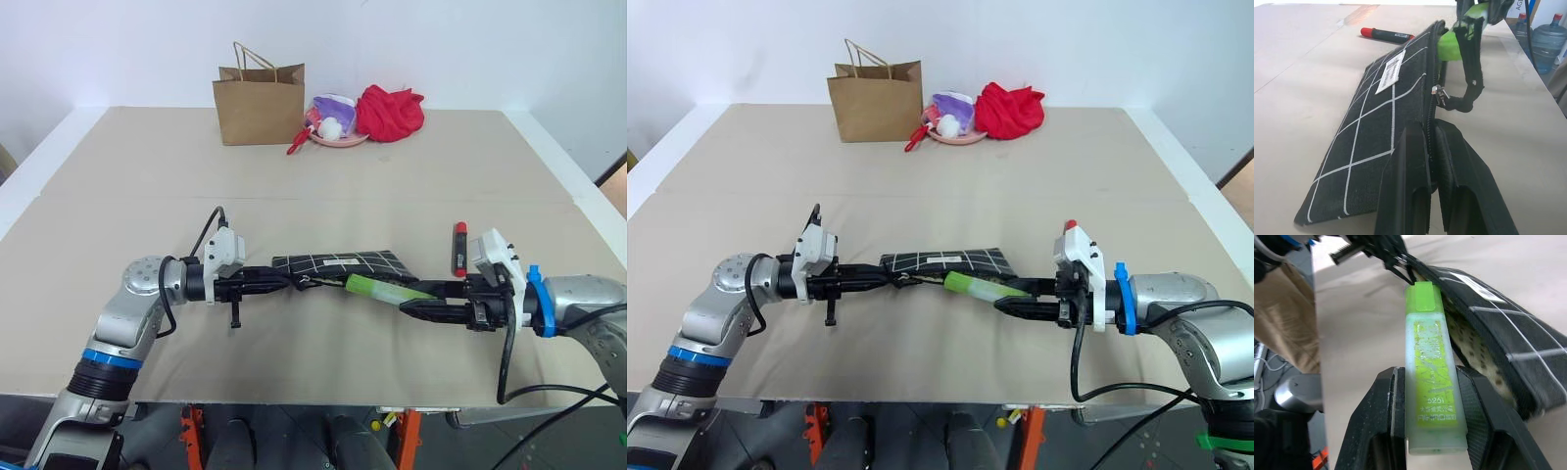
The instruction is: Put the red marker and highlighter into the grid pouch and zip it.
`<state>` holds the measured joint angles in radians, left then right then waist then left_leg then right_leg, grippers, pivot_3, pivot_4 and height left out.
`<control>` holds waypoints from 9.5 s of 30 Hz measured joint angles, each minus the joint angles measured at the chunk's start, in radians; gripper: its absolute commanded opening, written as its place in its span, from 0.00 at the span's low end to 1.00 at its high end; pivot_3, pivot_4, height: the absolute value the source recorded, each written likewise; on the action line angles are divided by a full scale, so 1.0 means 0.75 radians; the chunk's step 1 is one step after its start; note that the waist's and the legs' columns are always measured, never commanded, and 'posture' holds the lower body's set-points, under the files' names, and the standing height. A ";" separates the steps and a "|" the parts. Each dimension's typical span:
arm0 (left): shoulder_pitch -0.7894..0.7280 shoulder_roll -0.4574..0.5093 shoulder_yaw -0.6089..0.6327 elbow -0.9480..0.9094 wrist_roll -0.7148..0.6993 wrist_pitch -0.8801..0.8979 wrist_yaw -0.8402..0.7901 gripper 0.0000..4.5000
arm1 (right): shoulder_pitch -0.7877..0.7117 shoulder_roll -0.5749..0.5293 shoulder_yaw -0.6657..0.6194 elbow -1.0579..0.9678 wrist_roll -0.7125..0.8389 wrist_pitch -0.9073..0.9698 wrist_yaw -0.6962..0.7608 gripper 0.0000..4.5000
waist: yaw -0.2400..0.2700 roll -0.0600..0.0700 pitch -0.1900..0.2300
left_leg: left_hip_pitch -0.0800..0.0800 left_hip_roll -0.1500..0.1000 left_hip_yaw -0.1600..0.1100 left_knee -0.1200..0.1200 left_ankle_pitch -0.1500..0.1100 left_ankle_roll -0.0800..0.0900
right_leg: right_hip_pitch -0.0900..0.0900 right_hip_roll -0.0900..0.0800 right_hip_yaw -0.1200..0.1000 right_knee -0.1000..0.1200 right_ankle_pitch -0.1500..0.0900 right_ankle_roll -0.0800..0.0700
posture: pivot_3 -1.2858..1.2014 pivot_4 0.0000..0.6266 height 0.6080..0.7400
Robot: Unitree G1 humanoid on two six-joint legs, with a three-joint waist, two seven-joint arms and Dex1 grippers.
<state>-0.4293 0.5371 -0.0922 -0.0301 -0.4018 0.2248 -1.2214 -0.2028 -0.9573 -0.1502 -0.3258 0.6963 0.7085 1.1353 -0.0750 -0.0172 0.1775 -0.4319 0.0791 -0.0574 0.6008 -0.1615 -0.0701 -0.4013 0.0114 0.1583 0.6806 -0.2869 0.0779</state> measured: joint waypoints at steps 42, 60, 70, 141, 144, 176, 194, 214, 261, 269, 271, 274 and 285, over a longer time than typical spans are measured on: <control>0.033 -0.011 -0.003 -0.053 -0.001 0.025 0.049 0.00 | -0.149 0.017 -0.126 0.475 -0.160 -0.058 -0.135 0.99 | -0.012 -0.002 -0.001 | 0.003 0.001 0.000 0.001 0.000 0.000 | 0.002 0.001 0.000 0.000 0.003 -0.001 | 0.52 0.24 1.00; 0.033 -0.012 -0.011 -0.054 0.000 0.025 0.051 0.00 | -0.177 0.486 -0.130 0.574 -0.544 -0.150 -1.002 0.99 | -0.005 0.000 -0.001 | 0.002 0.000 0.000 0.000 0.001 -0.001 | 0.002 0.000 0.001 0.001 0.003 0.000 | 0.52 0.24 1.00; 0.033 -0.011 -0.011 -0.054 0.000 0.025 0.052 0.00 | -0.158 0.565 -0.179 0.523 -0.539 -0.083 -1.101 0.80 | -0.006 -0.002 -0.003 | 0.002 0.000 -0.001 0.000 0.001 -0.001 | 0.003 0.001 0.000 0.001 0.004 0.000 | 0.52 0.24 1.00; 0.000 -0.017 -0.024 -0.050 -0.016 0.048 0.050 0.00 | -0.395 0.117 0.291 -0.006 -0.080 0.358 -0.259 0.14 | -0.001 -0.001 0.000 | 0.000 -0.001 -0.001 -0.001 -0.002 0.000 | 0.002 0.000 -0.001 0.000 -0.004 -0.001 | 0.52 0.24 1.00; 0.000 -0.017 -0.024 -0.050 -0.016 0.048 0.052 0.00 | -0.425 0.136 0.300 -0.006 -0.080 0.385 -0.281 0.14 | 0.000 -0.001 0.000 | 0.000 -0.001 -0.001 -0.001 -0.002 0.000 | 0.002 -0.001 -0.001 0.000 -0.004 -0.001 | 0.52 0.24 1.00; -0.018 0.030 -0.022 -0.059 -0.117 0.176 -0.016 0.00 | -0.220 0.058 0.053 -0.248 0.241 0.068 0.116 0.99 | 0.000 -0.001 0.000 | 0.000 -0.001 -0.002 0.000 -0.002 0.001 | 0.002 0.000 -0.002 0.001 -0.004 -0.001 | 0.52 0.24 1.00; -0.014 0.004 -0.037 -0.097 -0.119 0.178 -0.003 0.00 | -0.477 0.433 0.476 -0.030 -0.216 -0.137 -0.114 0.99 | -0.001 -0.001 0.001 | 0.000 -0.001 -0.003 -0.001 0.000 -0.002 | 0.001 0.000 -0.002 0.001 -0.003 -0.001 | 0.52 0.24 1.00; -0.007 -0.008 -0.036 -0.108 -0.114 0.193 0.034 0.00 | -0.535 0.577 0.556 0.047 -0.306 -0.140 -0.135 0.01 | -0.001 -0.001 0.000 | 0.000 -0.001 -0.003 -0.001 0.000 -0.002 | 0.001 0.000 -0.003 0.001 -0.003 -0.002 | 0.52 0.24 1.00; 0.010 0.016 -0.034 -0.087 -0.041 0.035 0.049 0.00 | -0.068 0.084 0.016 0.062 -0.127 -0.254 0.057 0.01 | 0.000 -0.001 0.001 | 0.001 -0.001 -0.003 0.000 0.000 -0.002 | 0.003 0.000 -0.003 0.001 -0.003 -0.001 | 0.52 0.24 1.00; 0.033 0.048 -0.027 -0.051 -0.011 -0.026 0.047 0.00 | 0.055 0.012 -0.075 0.289 -0.216 -0.430 0.141 0.01 | -0.002 -0.001 0.001 | 0.001 -0.001 -0.003 0.000 0.000 -0.002 | 0.003 0.000 -0.002 0.001 -0.003 -0.001 | 0.52 0.24 1.00; 0.041 0.051 -0.027 -0.051 -0.009 -0.039 0.041 0.00 | 0.057 0.009 -0.078 0.314 -0.223 -0.465 0.154 0.01 | -0.003 -0.001 0.001 | 0.002 -0.001 -0.003 0.000 0.000 -0.002 | 0.003 0.000 -0.002 0.001 -0.003 -0.001 | 0.52 0.24 1.00; 0.058 0.082 -0.034 -0.057 -0.013 -0.026 0.010 0.18 | 0.040 0.011 -0.078 0.315 -0.183 -0.430 0.153 0.07 | -0.004 -0.001 0.001 | 0.002 -0.001 -0.003 0.000 0.000 -0.002 | 0.004 0.000 -0.002 0.001 -0.003 -0.001 | 0.52 0.24 1.00; 0.088 0.162 0.062 -0.068 -0.053 0.092 0.039 1.00 | 0.018 0.018 -0.157 0.414 -0.118 -0.277 0.096 0.97 | 0.000 -0.001 0.001 | 0.002 -0.001 -0.003 0.000 0.000 -0.002 | 0.004 0.000 -0.002 0.001 -0.003 -0.001 | 0.52 0.24 1.00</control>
<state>-0.3631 0.6589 -0.0457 -0.0811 -0.4418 0.2940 -1.1919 -0.1892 -0.9439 -0.2683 -0.0151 0.6078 0.5010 1.2075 -0.0750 -0.0180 0.1779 -0.4305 0.0786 -0.0596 0.6008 -0.1617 -0.0716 -0.3984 0.0111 0.1565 0.6815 -0.2891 0.0771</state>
